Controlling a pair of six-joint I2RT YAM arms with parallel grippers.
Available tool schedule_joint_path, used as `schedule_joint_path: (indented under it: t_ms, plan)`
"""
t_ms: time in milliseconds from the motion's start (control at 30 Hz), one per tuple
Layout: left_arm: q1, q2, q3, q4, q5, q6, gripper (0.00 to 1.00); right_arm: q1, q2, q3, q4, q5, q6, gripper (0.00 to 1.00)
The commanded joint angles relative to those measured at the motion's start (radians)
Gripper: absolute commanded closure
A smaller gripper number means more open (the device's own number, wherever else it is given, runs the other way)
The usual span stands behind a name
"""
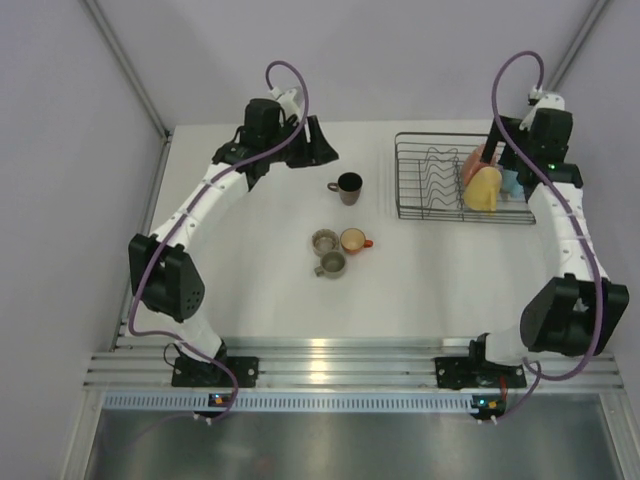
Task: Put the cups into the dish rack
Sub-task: Place the cup upside down on the dish rack, then grab a cup with the left arm
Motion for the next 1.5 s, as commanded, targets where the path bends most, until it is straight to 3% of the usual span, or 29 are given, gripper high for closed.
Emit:
schedule_joint_path:
  t_ms: [0, 300, 833, 1467]
  plan:
    - [0.012, -0.047, -0.014, -0.024, -0.038, 0.052, 0.36, 0.010, -0.123, 0.107, -0.045, -0.028, 0.005, 0.01]
    - [0.017, 0.082, 0.087, -0.085, -0.113, 0.135, 0.36, 0.008, -0.263, 0.155, -0.137, -0.067, 0.011, 0.01]
    - [-0.002, 0.414, 0.361, -0.128, -0.122, 0.216, 0.37, 0.008, -0.395, 0.006, -0.177, -0.067, 0.029, 0.01]
    - [-0.043, 0.546, 0.371, -0.150, -0.134, 0.275, 0.37, 0.008, -0.406, -0.048, -0.185, -0.061, 0.045, 0.01]
